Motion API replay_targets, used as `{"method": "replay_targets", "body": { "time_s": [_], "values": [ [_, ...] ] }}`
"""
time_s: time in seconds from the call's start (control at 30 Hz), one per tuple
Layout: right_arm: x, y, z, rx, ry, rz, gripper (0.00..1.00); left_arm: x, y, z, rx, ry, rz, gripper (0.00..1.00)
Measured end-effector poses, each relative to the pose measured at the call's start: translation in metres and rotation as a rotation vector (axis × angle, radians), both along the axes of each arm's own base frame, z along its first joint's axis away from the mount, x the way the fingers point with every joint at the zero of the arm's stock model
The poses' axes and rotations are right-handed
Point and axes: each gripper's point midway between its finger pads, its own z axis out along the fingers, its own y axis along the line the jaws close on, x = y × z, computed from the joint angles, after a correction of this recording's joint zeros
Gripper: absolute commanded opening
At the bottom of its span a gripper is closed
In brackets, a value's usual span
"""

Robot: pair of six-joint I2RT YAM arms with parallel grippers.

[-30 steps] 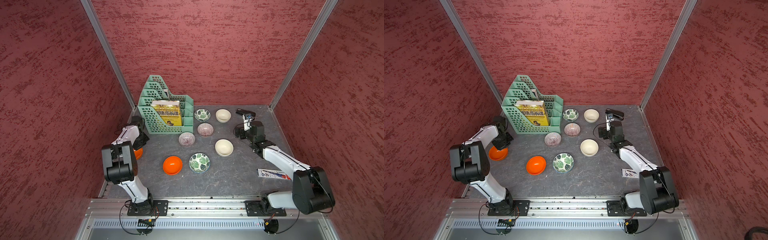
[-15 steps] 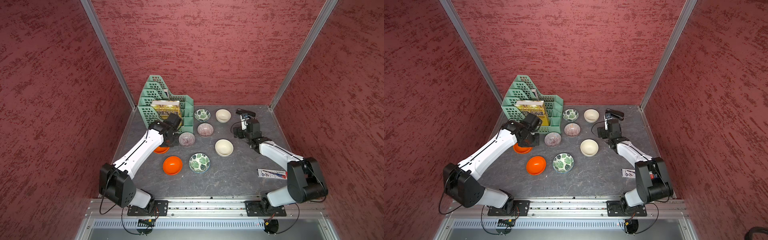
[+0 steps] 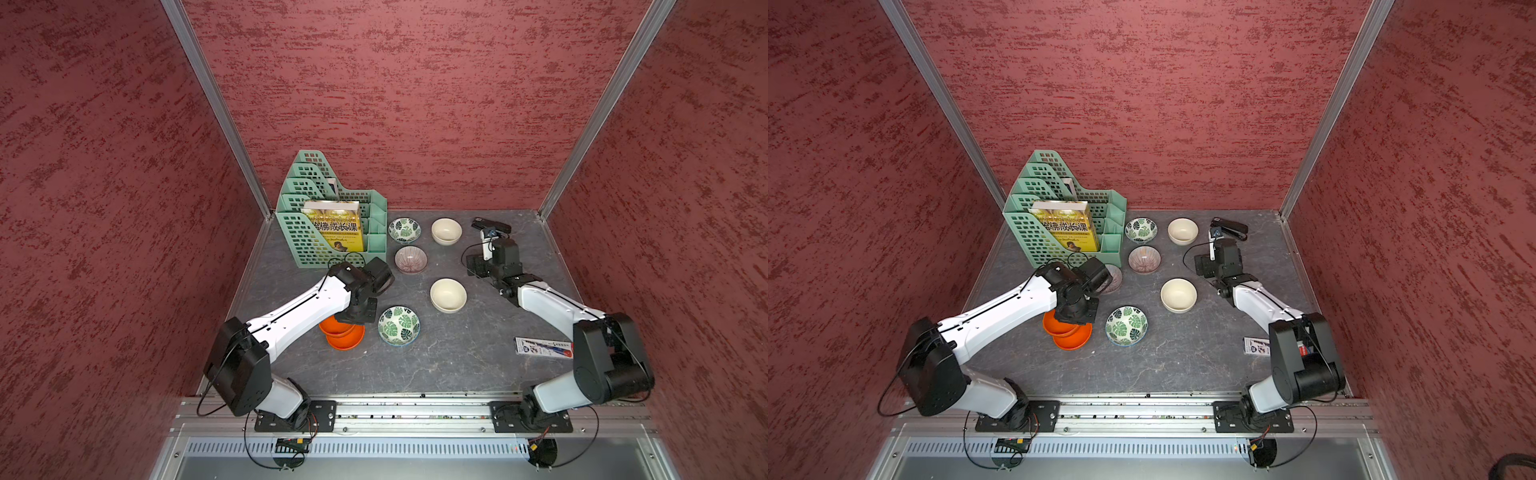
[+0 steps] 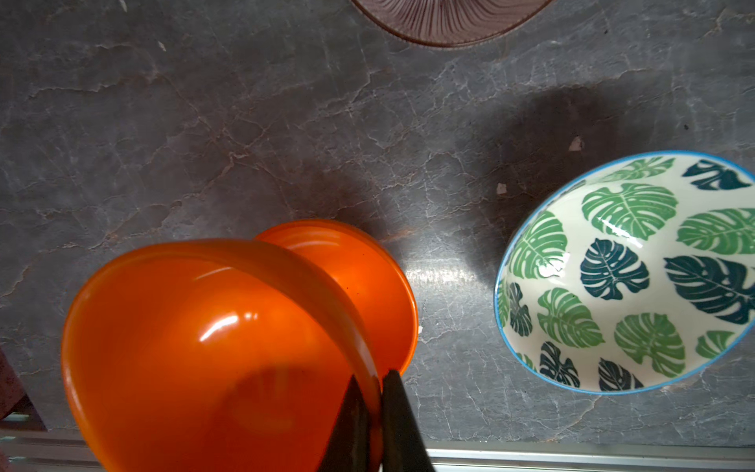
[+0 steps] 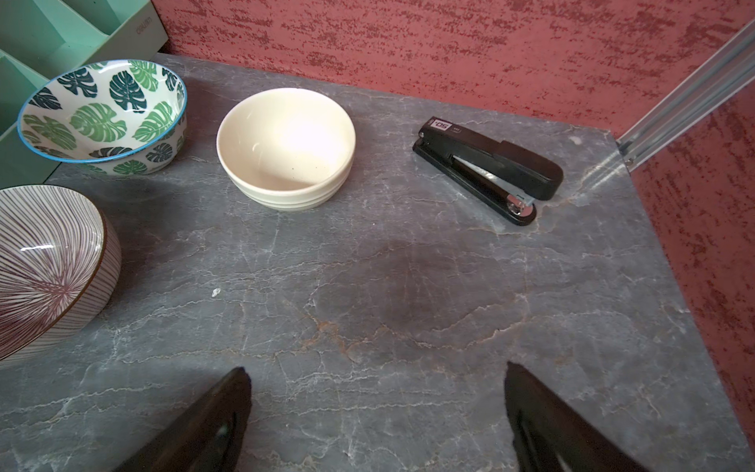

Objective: Stack the bowls
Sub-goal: Place the bowl on the bowl.

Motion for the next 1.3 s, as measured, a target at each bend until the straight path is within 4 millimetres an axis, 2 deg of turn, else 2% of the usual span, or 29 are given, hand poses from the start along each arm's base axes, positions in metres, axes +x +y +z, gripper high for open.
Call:
{"method": "replay_targets", "body": {
  "time_s": [0.2,0.43,0.87,1.03,1.13,1.2,1.27,1.3],
  "values": [
    [0.000,-0.002,0.000,0.008,0.001,-0.010,0.98,0.002,-0.006,-0.021,0.010,0.019,0.002,0.00],
    [0.000,-0.003,0.000,0.015,0.001,-0.016,0.99,0.004,-0.009,-0.032,0.005,0.019,0.005,0.00],
    [0.000,-0.003,0.000,0.018,0.002,-0.018,0.98,0.000,-0.015,-0.036,-0.014,0.026,0.010,0.00],
    [0.000,-0.003,0.000,0.018,0.002,-0.018,0.98,-0.005,-0.010,-0.043,0.003,0.042,0.016,0.01],
    [0.000,-0.003,0.001,0.018,0.000,-0.019,0.99,-0.006,-0.009,-0.045,0.007,0.046,0.022,0.20],
    [0.000,-0.003,0.001,0.019,-0.001,-0.019,0.99,-0.005,-0.009,-0.045,0.008,0.044,0.028,0.27],
    [0.000,-0.003,0.001,0.019,-0.002,-0.019,0.98,-0.005,-0.009,-0.044,0.009,0.042,0.032,0.44],
    [0.000,-0.003,0.001,0.020,-0.002,-0.019,0.98,-0.005,-0.009,-0.044,0.010,0.039,0.029,0.48]
  ]
}}
